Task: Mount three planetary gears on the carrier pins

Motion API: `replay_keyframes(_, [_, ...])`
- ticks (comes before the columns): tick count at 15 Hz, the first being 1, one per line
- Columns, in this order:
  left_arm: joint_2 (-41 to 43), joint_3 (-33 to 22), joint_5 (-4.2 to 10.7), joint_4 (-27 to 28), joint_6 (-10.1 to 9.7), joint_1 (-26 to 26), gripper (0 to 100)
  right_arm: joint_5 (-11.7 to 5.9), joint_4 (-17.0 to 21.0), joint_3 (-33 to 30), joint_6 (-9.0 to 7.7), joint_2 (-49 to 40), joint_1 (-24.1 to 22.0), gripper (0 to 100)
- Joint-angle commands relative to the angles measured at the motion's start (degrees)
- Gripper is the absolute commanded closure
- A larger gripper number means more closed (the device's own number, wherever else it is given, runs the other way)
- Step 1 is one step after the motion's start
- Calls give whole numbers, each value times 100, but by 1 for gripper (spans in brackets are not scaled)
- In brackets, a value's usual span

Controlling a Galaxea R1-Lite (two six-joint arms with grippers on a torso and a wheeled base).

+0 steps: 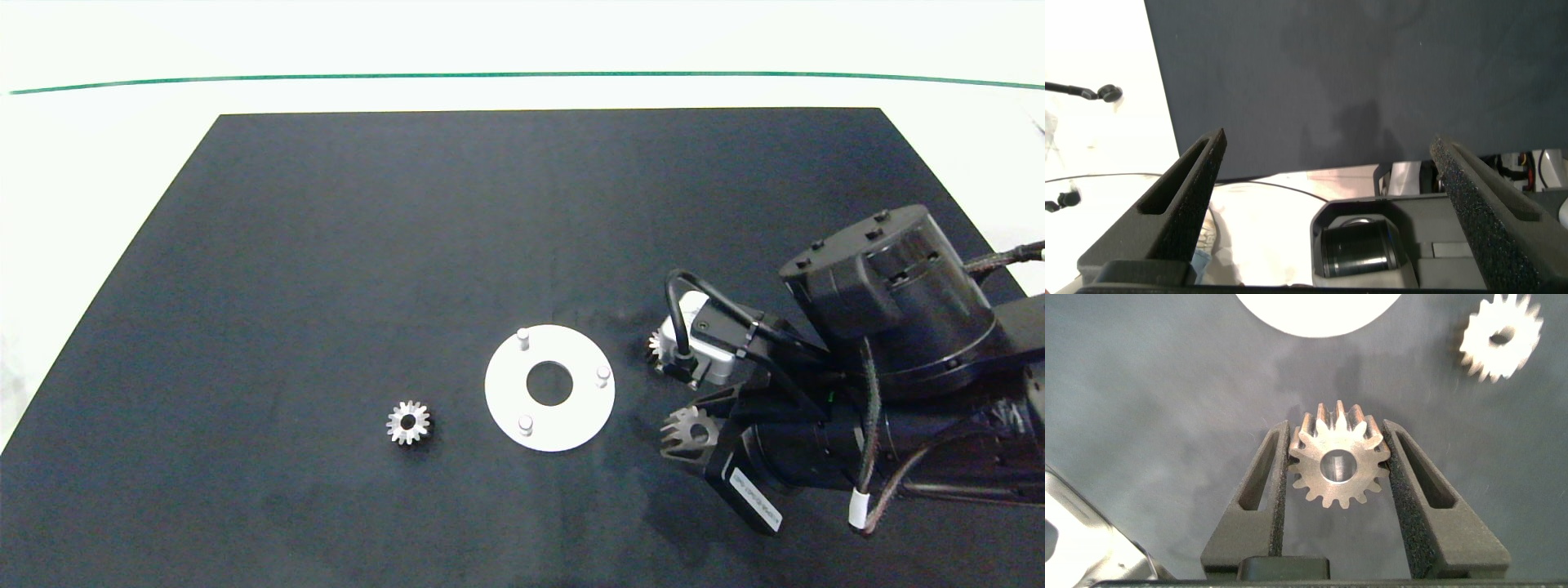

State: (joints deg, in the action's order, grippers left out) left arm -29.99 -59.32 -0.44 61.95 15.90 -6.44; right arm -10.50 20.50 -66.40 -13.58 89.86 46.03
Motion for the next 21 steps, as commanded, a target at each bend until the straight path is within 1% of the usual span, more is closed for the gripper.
replay_keyframes(1, [345,-18,0,177,10,-24,0,-14,59,-602,5,392,178,75])
replay_keyframes(2, [432,-18,9,194,10,-59,0,-14,59,-663,-4,471,187,75])
replay_keyframes(3, [626,-18,9,203,10,-200,0,-14,59,-839,-4,665,240,75])
replay_keyframes(8, [890,52,9,291,10,-209,0,-14,76,-1437,5,1113,538,75])
replay_keyframes(9, [907,43,9,291,10,-209,0,-14,217,-1622,5,1174,591,75])
replay_keyframes(11, [969,26,26,291,10,-209,0,-14,920,-2210,13,1298,670,75])
replay_keyframes(12, [986,17,44,291,19,-209,0,-14,1193,-2500,13,1394,705,75])
replay_keyframes(14, [995,8,88,291,19,-209,0,-14,1430,-2843,5,1561,776,75])
replay_keyframes(16, [995,-1,105,282,19,-209,0,-14,1896,-3362,5,1904,855,75])
replay_keyframes(17, [1021,-1,105,291,19,-209,0,-14,1993,-3520,5,2018,899,75])
replay_keyframes(21, [1153,-1,105,291,19,-209,0,-14,2072,-3766,5,2335,987,75])
